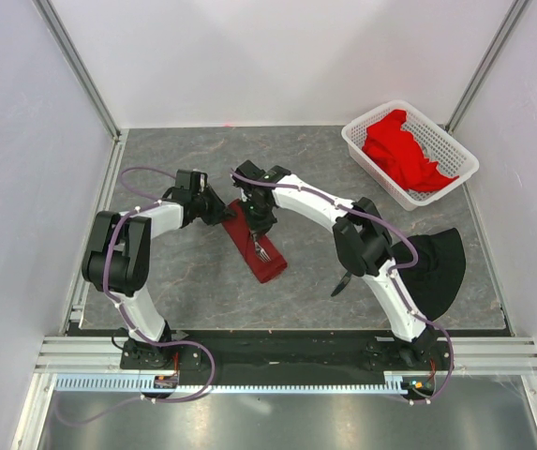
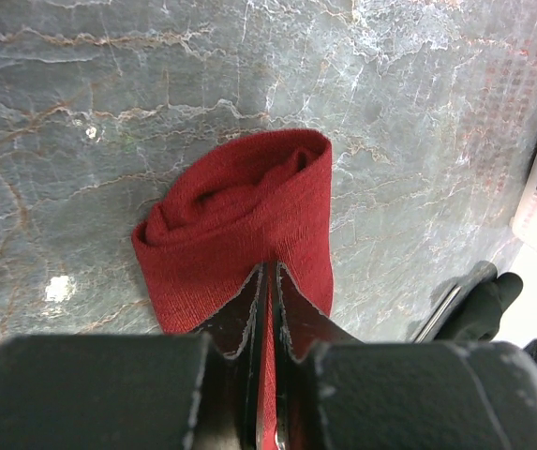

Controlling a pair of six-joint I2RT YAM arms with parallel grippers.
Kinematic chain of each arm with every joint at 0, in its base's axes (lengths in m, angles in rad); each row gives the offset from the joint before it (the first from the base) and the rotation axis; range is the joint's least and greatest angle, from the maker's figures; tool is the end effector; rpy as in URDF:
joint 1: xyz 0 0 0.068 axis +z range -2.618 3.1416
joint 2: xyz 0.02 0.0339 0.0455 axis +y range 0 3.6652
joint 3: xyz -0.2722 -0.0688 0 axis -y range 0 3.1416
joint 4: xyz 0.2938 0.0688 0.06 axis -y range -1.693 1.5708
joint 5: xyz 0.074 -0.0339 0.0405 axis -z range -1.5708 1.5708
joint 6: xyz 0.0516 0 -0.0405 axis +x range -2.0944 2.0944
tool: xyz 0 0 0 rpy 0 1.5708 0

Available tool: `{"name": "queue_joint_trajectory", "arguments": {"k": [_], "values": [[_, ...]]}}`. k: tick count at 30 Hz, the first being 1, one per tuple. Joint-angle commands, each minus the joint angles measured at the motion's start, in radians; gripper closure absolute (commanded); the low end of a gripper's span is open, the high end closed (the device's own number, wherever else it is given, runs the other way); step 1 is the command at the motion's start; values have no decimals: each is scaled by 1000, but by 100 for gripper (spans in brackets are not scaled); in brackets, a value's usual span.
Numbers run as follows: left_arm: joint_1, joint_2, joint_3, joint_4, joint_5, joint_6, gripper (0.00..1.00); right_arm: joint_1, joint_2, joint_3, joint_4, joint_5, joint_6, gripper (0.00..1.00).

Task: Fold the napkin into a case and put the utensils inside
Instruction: Insert the fork into the folded napkin.

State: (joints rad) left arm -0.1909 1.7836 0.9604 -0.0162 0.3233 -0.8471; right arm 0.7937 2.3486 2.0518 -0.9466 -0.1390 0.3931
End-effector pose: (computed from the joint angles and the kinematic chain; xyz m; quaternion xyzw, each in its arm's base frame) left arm 0.3929 -0.0926 0.1134 -0.2425 0.8911 -0.3056 0.2319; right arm 0.3804 0.3970 0.1604 -0.2069 0.9623 0.1477 0.0965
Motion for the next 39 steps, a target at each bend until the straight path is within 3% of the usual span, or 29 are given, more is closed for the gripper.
{"name": "queue_joint_trajectory", "arguments": {"k": [1,10,18,25,29,33,36,38,39], "values": [[4,-23,-3,13,14,31,91,-4,38,85,-15,-11,-31,100],[4,-46,-6,13,7,42,91,-4,63,149,-40,119,-102,96],[4,-67,-3,9,7,42,91,1,74,192,-44,121,-167,94],[4,-95,-5,-5,11,48,91,2,80,241,-73,191,-174,67],[4,-137,-17,-22,23,48,91,2,-1,225,-100,233,-136,53],[-5,-197,-49,-22,59,29,91,-13,-158,69,-100,318,-65,45],[-36,-271,-83,-30,75,22,90,-56,-316,-170,-67,397,27,35],[-79,-308,-109,-34,82,20,84,-83,-454,-396,0,412,102,33],[-97,-350,-117,-36,83,20,82,-117,-501,-474,32,408,125,27]]}}
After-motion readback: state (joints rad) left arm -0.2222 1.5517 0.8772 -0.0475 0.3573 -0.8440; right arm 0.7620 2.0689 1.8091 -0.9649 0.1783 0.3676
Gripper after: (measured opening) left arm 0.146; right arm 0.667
